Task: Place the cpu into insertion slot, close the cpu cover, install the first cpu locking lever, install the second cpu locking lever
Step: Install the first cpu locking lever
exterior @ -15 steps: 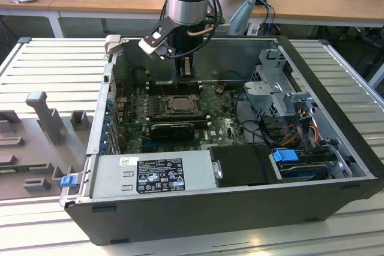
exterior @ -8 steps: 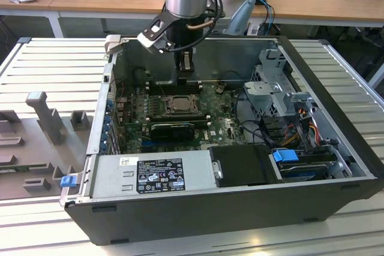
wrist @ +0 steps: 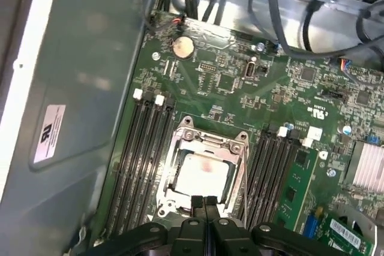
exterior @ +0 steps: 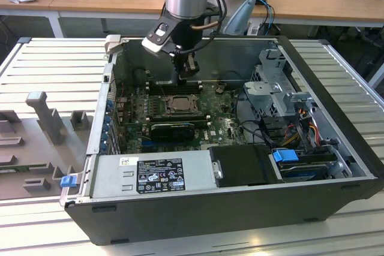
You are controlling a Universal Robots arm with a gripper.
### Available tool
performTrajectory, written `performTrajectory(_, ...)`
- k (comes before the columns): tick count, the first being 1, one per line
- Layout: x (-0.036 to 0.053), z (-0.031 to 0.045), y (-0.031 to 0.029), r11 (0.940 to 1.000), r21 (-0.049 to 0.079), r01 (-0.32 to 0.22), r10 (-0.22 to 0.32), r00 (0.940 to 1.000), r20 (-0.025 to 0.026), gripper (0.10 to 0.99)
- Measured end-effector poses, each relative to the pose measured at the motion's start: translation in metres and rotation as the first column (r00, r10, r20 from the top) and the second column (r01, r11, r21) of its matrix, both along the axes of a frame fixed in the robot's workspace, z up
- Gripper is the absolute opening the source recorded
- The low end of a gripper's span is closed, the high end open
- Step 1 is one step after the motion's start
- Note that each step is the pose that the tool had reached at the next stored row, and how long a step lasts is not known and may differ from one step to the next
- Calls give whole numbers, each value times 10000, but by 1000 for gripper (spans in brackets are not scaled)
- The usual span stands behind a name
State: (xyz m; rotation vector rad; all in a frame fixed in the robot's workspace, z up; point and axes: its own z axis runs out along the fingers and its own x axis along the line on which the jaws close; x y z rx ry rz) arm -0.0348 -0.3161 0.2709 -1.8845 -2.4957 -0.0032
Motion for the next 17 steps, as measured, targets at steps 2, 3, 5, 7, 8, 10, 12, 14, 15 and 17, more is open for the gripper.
performTrajectory(2,-1,-1,0,9977,0,-674,674,9977,1,106)
performTrajectory(3,-1,-1,0,9953,1,-970,970,9953,2,106)
performTrajectory(5,-1,-1,0,9881,1,-1539,1539,9881,1,106)
performTrajectory(7,-1,-1,0,9770,0,-2133,2133,9770,1,106)
performTrajectory(8,-1,-1,0,9729,1,-2313,2313,9729,1,106)
performTrajectory(10,-1,-2,0,9611,1,-2762,2762,9611,1,106)
performTrajectory(12,-1,-2,0,9502,1,-3116,3116,9502,1,106)
performTrajectory(14,-1,-3,0,9384,1,-3455,3455,9384,1,106)
performTrajectory(15,-1,-3,0,9337,1,-3581,3581,9337,1,106)
performTrajectory(17,-1,-3,0,9258,1,-3781,3781,9258,2,106)
